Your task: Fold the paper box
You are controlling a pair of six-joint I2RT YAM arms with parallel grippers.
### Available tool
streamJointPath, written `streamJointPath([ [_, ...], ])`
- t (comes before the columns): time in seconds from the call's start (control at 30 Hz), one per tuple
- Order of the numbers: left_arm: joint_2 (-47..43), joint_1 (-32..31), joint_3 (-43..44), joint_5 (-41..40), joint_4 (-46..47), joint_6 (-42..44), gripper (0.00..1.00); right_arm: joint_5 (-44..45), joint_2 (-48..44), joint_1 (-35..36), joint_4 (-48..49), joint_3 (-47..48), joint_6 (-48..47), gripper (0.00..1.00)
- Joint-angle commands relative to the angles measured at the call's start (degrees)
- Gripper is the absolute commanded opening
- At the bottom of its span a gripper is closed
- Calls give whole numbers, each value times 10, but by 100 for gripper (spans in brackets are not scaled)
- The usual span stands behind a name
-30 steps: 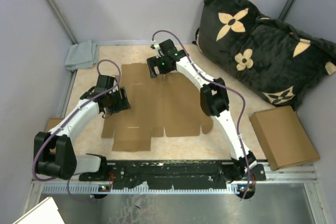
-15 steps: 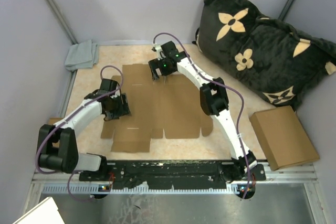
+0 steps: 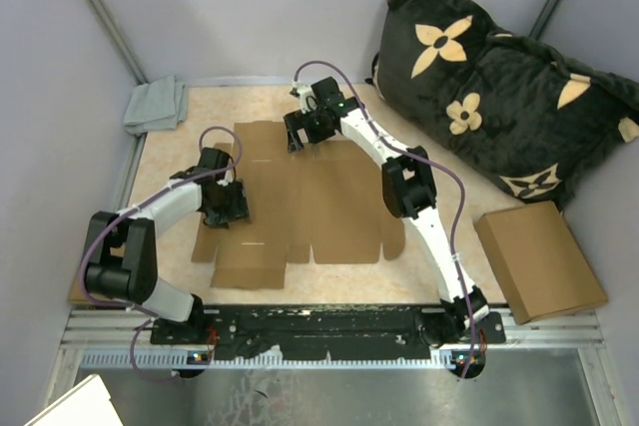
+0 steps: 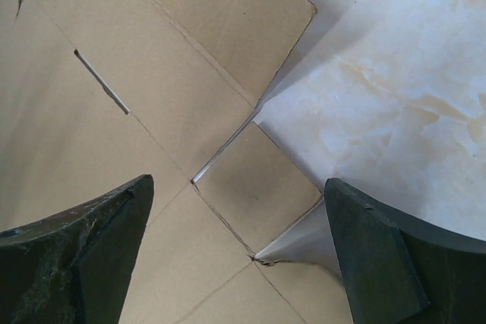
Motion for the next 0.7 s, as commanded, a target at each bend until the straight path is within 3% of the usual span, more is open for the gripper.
streamJointPath([
  [0.0,18,1,17,-1,22,7,67,-21,15,-1,12,28,-6,95],
  [0.3,29,1,19,-3,22,10,66,-24,15,-2,8,32,-9,93],
  [0.5,41,1,32,0,22,11,66,-32,-40,-1,-12,-3,-25,80],
  [0.67,51,1,45,2,22,11,66,-29,-91,5,-19,-51,-36,75],
])
